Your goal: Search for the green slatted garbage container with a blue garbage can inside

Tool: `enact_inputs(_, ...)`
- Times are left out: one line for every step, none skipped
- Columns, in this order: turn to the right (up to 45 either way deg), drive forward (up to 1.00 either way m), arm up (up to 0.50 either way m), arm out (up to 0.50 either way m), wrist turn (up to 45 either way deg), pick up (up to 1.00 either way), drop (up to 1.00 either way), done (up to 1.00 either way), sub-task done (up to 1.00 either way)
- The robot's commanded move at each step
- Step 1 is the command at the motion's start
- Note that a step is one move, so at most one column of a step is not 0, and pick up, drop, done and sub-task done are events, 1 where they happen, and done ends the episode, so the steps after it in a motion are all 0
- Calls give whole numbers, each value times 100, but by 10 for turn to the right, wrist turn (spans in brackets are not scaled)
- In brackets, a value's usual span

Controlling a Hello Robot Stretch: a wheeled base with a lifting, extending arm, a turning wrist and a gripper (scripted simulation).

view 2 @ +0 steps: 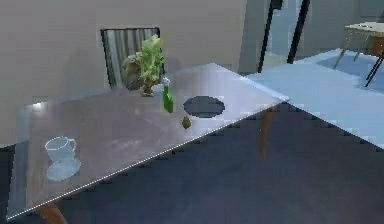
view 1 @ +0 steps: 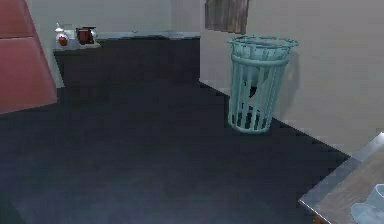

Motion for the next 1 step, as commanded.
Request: enact_inputs(0,70,0,0,0,0,0,0,0)
